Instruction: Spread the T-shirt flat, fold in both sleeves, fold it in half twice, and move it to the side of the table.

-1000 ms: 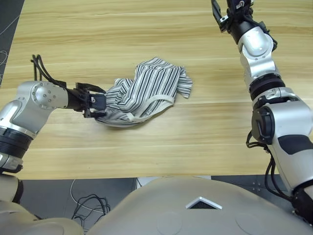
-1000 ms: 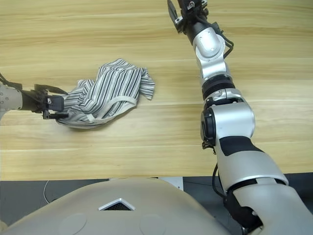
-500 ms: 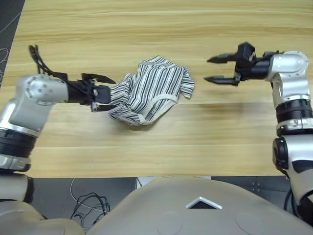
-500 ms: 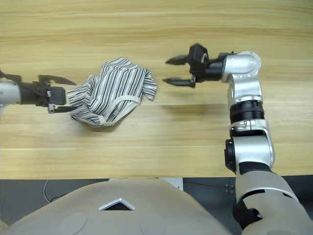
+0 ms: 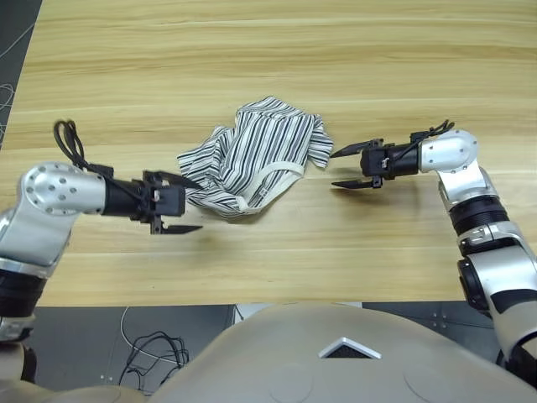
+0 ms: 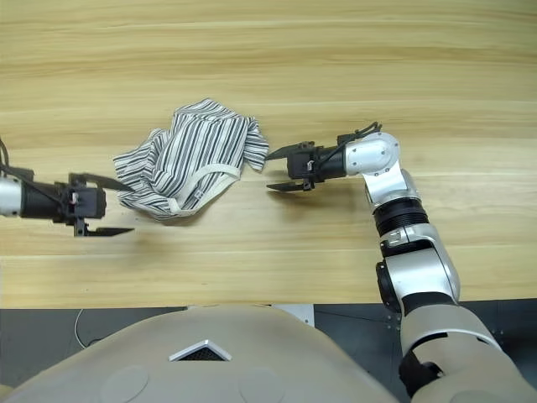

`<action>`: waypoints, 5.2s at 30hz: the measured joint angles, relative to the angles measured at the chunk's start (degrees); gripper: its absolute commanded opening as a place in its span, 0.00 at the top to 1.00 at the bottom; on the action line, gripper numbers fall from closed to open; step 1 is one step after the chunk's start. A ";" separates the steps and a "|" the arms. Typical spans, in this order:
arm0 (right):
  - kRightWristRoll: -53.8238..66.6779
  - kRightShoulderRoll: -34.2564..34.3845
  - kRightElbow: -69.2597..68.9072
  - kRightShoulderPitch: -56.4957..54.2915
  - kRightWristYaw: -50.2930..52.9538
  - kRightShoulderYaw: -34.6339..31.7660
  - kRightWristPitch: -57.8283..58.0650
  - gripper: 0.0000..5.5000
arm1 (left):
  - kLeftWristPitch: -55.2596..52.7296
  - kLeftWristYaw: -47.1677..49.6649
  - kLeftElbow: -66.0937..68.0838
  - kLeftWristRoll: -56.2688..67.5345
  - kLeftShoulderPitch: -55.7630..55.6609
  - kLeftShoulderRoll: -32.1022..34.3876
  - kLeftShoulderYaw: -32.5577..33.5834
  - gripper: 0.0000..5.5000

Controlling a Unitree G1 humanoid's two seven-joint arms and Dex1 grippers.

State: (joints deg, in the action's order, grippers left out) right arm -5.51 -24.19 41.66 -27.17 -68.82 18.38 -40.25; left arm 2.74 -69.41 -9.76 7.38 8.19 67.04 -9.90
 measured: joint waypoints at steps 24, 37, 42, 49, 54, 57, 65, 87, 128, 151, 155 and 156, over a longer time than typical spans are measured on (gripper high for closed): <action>-22.57 1.69 13.15 -6.28 31.98 5.89 -23.75 0.34 | 5.11 6.18 4.18 -10.55 -1.86 -7.11 1.03 0.13; -38.82 3.63 22.09 -13.50 60.75 14.62 -19.87 0.34 | 6.76 8.13 10.11 -13.31 -5.87 -10.32 -0.68 0.22; -39.41 5.32 24.20 -14.54 64.39 16.53 -19.62 0.41 | 6.20 8.10 10.16 -13.32 -5.84 -10.32 -0.68 0.37; -39.39 6.04 25.66 -14.54 64.67 17.89 -20.12 0.66 | 5.51 8.07 10.06 -13.30 -5.84 -10.32 -0.68 0.60; -39.36 6.02 25.88 -14.54 64.69 18.38 -20.53 0.84 | 5.12 8.06 9.69 -13.26 -5.83 -10.32 -0.67 0.75; -39.33 5.99 25.89 -14.54 64.69 18.40 -20.87 0.92 | 5.05 7.98 9.48 -13.13 -5.83 -10.32 -0.59 0.83; -39.18 5.55 25.88 -14.54 64.29 18.38 -21.93 0.98 | 5.07 7.33 9.41 -12.00 -5.84 -10.30 0.05 0.98; 32.85 -10.68 -1.97 -27.15 -23.00 4.52 43.15 0.98 | 2.36 -3.72 20.86 -3.59 -42.52 -5.95 5.23 0.98; -7.23 8.43 36.04 -60.59 43.79 -12.54 22.89 0.98 | 8.34 70.42 87.09 -34.77 -94.27 -36.29 -3.14 0.98; 35.76 -16.67 -30.69 -5.27 -23.48 3.28 56.30 0.98 | 6.07 0.89 -6.88 3.72 -13.48 5.63 6.94 0.98; 30.94 -21.20 -31.43 -0.34 -23.48 11.74 50.64 0.98 | 4.94 -0.30 -12.26 -1.49 -1.81 5.84 1.97 0.98; 29.41 -22.66 -30.82 0.61 -23.47 13.55 49.52 0.98 | 4.90 -0.43 -13.62 -3.32 1.22 6.00 0.71 0.98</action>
State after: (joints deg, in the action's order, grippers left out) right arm 23.90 -46.84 10.84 -26.56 -92.29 31.93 9.27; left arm 7.63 -69.84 -23.38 4.05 9.41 73.04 -9.20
